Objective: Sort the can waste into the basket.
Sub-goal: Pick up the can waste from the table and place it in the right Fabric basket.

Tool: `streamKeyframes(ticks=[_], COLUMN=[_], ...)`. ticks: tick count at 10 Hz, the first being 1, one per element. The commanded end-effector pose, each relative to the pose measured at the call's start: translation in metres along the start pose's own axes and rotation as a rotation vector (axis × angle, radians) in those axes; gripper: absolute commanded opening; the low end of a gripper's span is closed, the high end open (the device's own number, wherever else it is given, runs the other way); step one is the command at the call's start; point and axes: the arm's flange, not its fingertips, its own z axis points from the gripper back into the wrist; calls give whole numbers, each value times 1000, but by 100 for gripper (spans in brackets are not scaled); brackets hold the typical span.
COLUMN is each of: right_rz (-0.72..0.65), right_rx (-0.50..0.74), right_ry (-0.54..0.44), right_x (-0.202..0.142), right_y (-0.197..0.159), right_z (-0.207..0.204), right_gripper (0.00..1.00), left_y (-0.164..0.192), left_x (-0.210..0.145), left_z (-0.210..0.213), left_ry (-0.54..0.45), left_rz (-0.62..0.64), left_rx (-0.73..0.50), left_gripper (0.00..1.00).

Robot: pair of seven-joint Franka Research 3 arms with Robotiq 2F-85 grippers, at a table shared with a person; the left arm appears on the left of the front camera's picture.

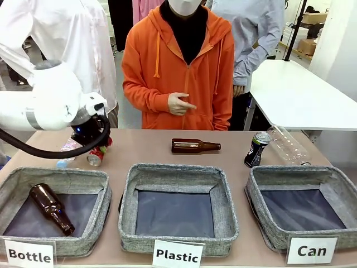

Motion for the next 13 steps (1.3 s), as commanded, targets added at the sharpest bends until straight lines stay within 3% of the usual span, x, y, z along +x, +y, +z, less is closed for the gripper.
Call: streamKeyframes(ticks=[1,2,5,7,9,10,11,13], right_rz=[25,25,25,25,25,25,25,25], right_rx=[23,23,23,23,23,23,23,23], right_ry=[-18,-18,-18,-18,-18,-18,-18,-18], right_x=[2,2,2,2,2,2,2,2], right_y=[-1,-1,-1,-1,-1,-1,-1,-1], right_z=[0,0,0,0,0,0,0,0], right_gripper=[100,100,100,100,100,100,100,100], left_y=[28,42,76,105,139,162,180,218], left_x=[-19,-28,-61,-102,-159,-198,-225,-254], left_z=[71,102,158,215,267,290,300,308], left_ry=[-92,-160,-158,1,73,106,113,90], left_rz=[-13,-15,-38,-263,-500,-692,-839,-1061], left_rx=[-110,-158,-310,-632,-850,-969,-1037,-1029], left_gripper=[0,0,0,0,0,0,0,0])
